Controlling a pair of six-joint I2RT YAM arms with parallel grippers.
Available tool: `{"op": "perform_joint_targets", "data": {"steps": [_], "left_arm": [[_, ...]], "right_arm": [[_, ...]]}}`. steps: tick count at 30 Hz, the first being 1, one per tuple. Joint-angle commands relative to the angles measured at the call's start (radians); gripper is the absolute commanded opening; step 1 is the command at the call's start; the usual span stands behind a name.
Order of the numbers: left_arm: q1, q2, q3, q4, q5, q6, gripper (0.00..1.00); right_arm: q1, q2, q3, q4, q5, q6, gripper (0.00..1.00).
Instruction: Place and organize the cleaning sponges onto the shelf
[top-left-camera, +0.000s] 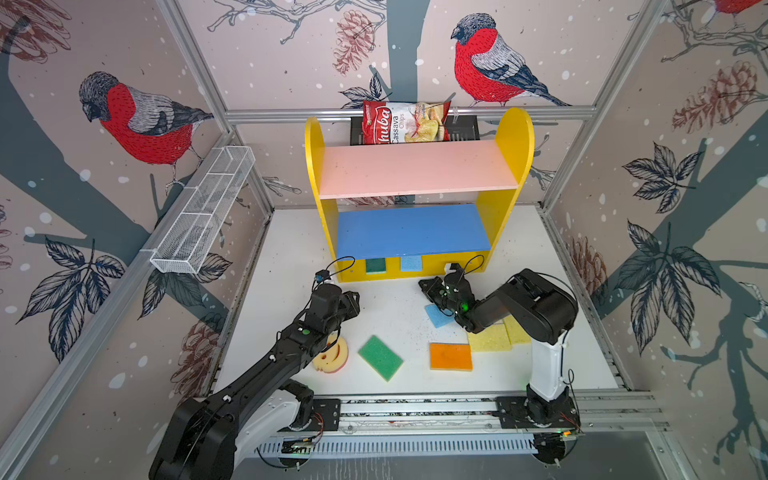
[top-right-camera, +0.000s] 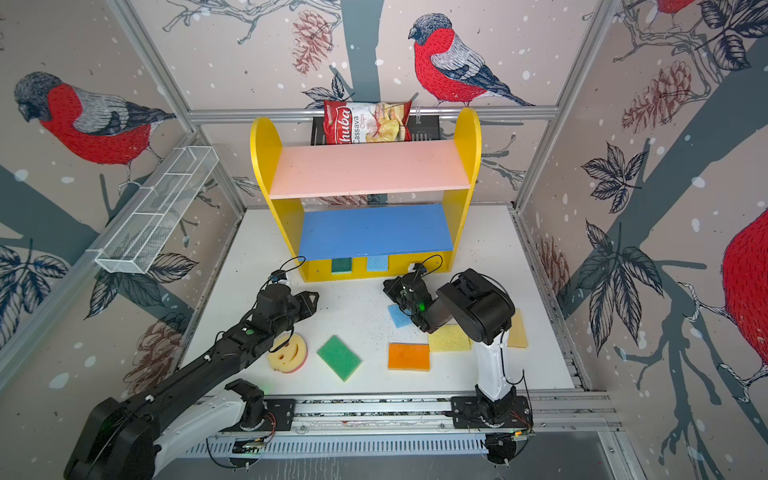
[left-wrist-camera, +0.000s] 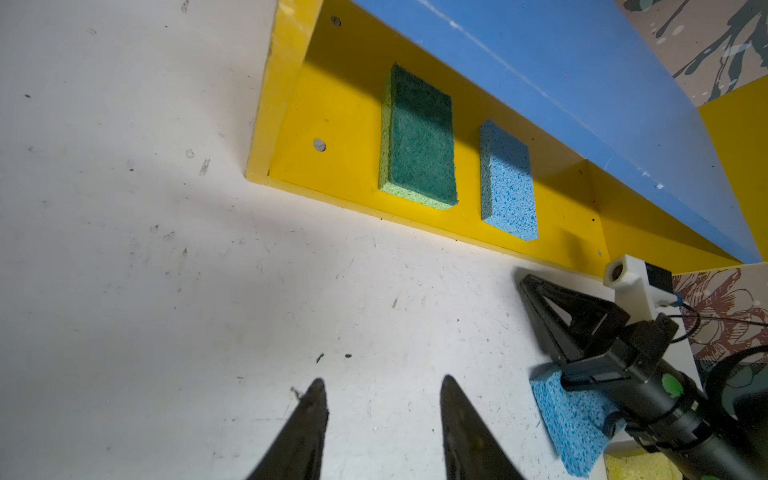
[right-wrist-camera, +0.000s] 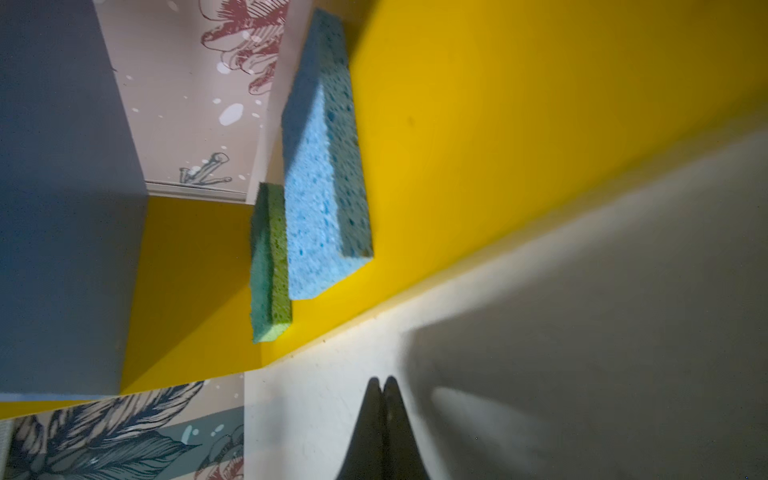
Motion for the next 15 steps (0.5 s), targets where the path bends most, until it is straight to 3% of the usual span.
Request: {"op": "perform_joint_targets", "data": {"steps": [1,15], "left_arm": [[-0.001,-0.004,-0.003,0.019,-0.006,0.006,0.45],[-0.001,0.028,-0.008,0.045,0.001,0.005,0.45]], "right_arm": [[-0.001,0.055,0.031,-0.02,0.02,0.045,0.03],[-0.001,0.067,0.057,-0.087,0.159,0.088,0.03]]}}
